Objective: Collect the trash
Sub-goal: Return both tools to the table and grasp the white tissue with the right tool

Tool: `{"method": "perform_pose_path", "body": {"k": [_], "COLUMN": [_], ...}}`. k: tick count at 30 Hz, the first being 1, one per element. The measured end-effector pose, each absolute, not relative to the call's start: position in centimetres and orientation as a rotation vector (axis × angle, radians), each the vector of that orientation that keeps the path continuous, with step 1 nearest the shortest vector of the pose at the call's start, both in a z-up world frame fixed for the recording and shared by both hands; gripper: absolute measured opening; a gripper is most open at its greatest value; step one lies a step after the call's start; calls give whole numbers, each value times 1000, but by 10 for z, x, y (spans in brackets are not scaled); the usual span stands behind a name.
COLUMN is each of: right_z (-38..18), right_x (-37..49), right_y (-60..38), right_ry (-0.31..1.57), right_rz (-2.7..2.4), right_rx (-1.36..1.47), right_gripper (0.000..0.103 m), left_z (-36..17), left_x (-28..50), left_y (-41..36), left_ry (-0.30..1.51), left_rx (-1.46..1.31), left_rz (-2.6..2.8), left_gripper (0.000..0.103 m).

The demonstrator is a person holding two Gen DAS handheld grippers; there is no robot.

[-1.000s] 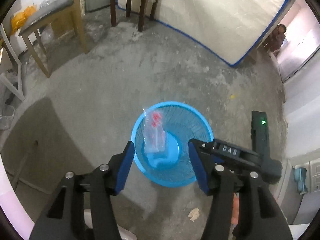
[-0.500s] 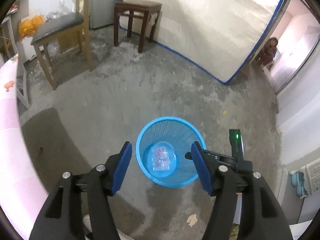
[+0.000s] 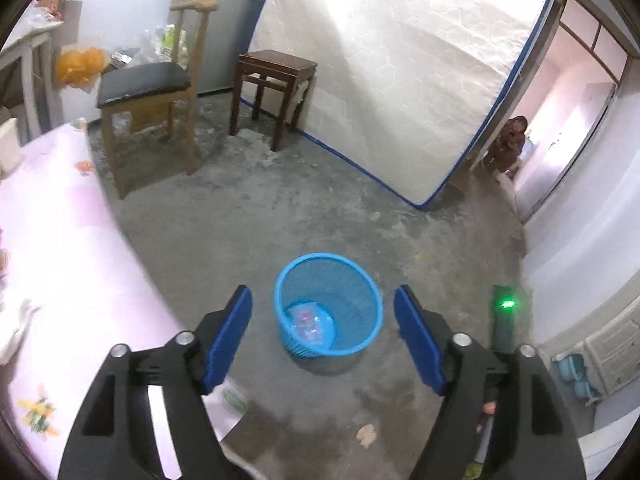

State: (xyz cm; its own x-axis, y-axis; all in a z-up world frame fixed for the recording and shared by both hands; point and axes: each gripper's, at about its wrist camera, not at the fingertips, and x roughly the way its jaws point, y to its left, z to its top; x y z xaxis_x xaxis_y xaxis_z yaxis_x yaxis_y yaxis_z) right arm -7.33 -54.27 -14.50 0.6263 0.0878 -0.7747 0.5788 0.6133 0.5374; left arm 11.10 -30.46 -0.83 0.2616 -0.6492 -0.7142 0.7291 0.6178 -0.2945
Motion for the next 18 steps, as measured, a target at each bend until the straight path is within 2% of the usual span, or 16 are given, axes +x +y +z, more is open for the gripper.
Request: {"method": "perform_pose_path", "body": {"k": [1,8,18], "right_z": [-137,-82,-6], "right_x": [-75,-66,-10], "right_y": [-535,-468,-373], "right_ry": [860,834,695], "right_rz": [-337,-399,-341], "right_rx": [851,584,179], "right_gripper": [93,95,95], "left_z": [-6,20,54], "left_x": [109,98,104], "left_y": [-296,-218,-86], "left_ry": [905,817,722], "left_rx": [100,15,-77], "left_rz": [-931,-854,-675], "left_gripper": [73,95,97]}}
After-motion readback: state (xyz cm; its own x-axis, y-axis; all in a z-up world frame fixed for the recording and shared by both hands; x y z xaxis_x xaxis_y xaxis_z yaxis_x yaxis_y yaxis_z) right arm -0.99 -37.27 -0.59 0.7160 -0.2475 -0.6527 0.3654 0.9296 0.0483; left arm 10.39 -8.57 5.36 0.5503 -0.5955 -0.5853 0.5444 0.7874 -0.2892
